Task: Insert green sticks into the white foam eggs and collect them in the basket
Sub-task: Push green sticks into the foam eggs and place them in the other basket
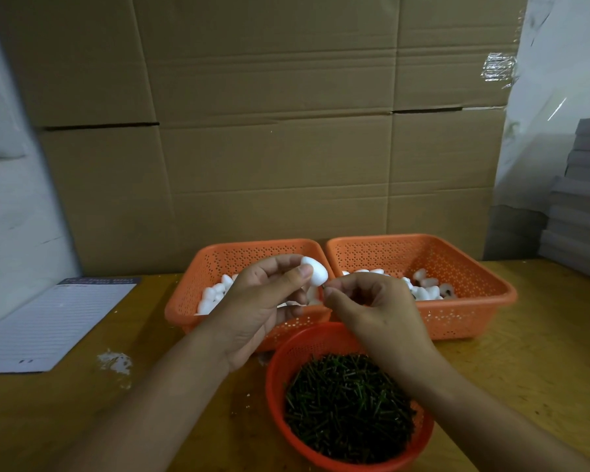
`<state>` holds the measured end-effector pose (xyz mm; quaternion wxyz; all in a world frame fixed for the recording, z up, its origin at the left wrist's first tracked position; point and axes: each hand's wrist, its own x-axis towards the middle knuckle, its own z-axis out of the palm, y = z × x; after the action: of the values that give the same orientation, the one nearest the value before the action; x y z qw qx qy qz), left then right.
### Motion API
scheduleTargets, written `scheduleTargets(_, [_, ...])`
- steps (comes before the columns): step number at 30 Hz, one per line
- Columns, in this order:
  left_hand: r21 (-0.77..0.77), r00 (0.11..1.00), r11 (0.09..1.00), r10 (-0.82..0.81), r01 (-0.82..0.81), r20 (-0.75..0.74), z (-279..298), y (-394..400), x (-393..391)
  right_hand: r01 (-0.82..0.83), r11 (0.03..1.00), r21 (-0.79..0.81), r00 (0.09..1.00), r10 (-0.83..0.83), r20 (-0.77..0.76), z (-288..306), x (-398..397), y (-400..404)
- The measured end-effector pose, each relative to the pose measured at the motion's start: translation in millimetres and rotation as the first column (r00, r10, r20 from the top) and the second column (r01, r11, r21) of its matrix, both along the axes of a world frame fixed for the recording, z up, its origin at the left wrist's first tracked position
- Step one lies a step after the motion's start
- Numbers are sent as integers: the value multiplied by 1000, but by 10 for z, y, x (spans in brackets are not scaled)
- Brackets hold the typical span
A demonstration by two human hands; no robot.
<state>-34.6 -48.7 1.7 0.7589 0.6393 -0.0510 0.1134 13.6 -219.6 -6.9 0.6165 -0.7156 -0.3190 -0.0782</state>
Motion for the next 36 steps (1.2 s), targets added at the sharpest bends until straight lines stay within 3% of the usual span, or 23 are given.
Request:
scheduleTargets(5, [54,999,998,27,-25,-32,-14,7,4,20,999,-33,1000,-20,12,7,41,-21])
scheduleTargets(8, [141,986,977,162,-158,-22,10,82,25,116,991,-62,992,-113,53,31,162,-110])
scheduleTargets(13, [446,886,777,456,-445,88,4,443,101,390,914,-115,919,-379,108,88,549,-385])
scheduleTargets(17, [638,850,618,514,-459,115,-37,700,131,523,837,-162,853,-511,108,78,769,-575])
scheduleTargets(21, [686,857,606,513,-403,50,-50,828,145,523,824,-219,852,-513,106,42,809,-568])
scheduleTargets(25, [748,833,529,550,-401,57,-37,940,145,446,848,-286,895,-414,169,46,666,-413])
scheduleTargets(29, [839,817,437,576,-325,16,-28,1043,138,108,902,-418,990,-60,126,105,442,-295])
scheduleTargets(33, [958,850,265,524,-104,-52,0,1066,203,-160,720,-675,955,285,78,118,264,-264])
scheduleTargets(36, [989,838,108,527,98,-141,102,1041,281,-214,628,-748,919,390,64,85,228,-255])
